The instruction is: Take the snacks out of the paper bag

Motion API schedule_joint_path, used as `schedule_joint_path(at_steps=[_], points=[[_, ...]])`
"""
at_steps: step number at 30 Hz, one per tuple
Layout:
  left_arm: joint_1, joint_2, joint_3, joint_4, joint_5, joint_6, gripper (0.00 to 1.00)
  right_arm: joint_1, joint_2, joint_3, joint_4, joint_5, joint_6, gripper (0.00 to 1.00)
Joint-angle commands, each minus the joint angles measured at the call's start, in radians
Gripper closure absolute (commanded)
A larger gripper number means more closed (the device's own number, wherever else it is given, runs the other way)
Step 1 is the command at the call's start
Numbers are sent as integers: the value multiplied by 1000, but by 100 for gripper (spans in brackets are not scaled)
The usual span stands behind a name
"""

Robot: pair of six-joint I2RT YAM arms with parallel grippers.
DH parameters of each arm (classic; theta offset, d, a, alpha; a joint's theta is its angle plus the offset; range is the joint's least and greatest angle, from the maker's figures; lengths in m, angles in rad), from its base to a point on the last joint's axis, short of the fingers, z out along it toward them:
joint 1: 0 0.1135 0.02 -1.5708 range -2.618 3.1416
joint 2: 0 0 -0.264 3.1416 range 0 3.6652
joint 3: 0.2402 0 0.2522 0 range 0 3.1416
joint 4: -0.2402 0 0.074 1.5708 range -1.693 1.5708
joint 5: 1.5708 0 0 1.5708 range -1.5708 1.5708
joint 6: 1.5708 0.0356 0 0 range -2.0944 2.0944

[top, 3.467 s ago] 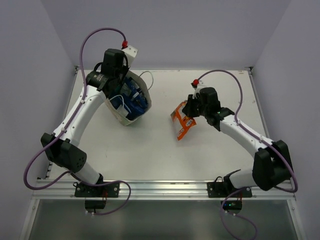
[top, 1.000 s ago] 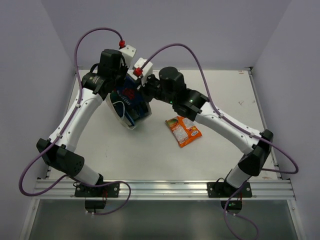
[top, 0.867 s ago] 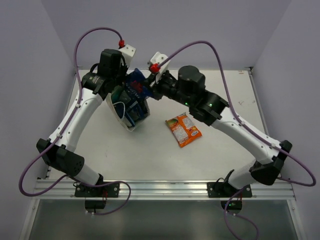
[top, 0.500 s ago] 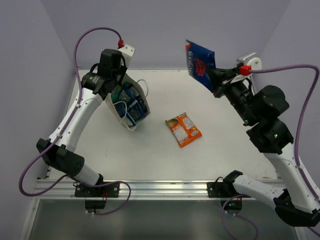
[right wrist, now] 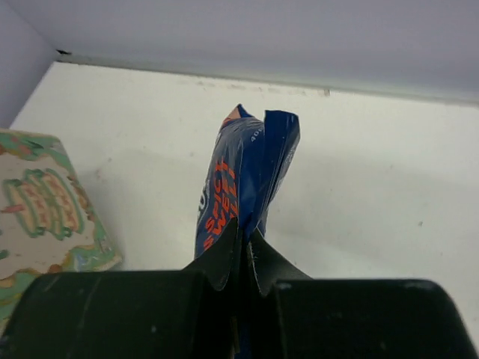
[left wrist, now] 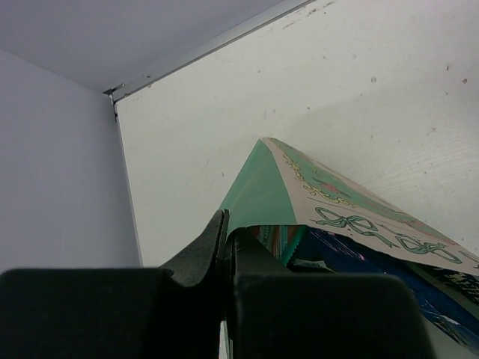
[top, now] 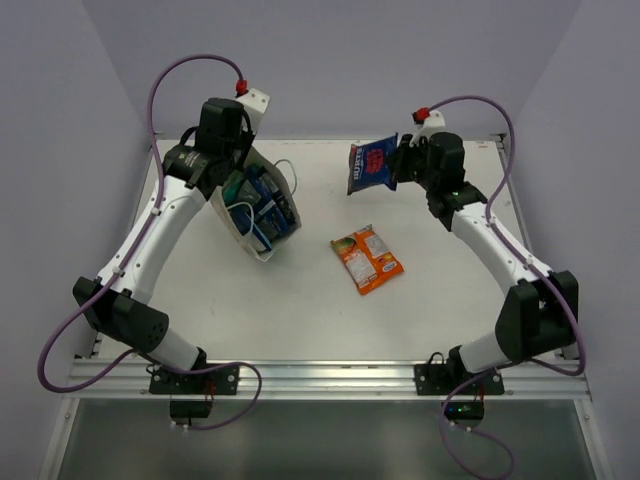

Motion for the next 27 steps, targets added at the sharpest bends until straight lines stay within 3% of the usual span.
schedule_joint_path(at_steps=[1, 2, 4, 5, 6, 11, 13, 18, 23, 27], points=[[-5, -23, 40, 79, 11, -17, 100, -79, 35, -44, 179, -88, 141, 99], [-5, -22, 40, 79, 11, -17, 100, -97, 75, -45, 144, -96, 139, 98], [-5, -20, 40, 78, 19, -19, 100, -139, 101, -24, 11, -46, 110, 83], [-5, -17, 43, 78, 21, -20, 100, -147, 110, -15, -41, -12, 98, 71], [-5, -15, 43, 76, 22, -22, 100, -157, 108, 7, -83, 69, 69, 47], [-5, -5, 53, 73, 24, -22, 100, -122, 25, 97, -284, 238, 50, 9], [-5, 1, 60, 70, 22, -22, 100, -87, -12, 152, -345, 304, 20, 6], [-5, 11, 79, 55, 16, -23, 100, 170, -112, 203, -347, 329, -91, 6], [-5, 5, 88, 46, 21, -23, 100, 453, -161, 192, -242, 150, -178, 11], [-5, 1, 88, 43, 22, -25, 100, 625, -132, 220, -179, 125, -262, 12]])
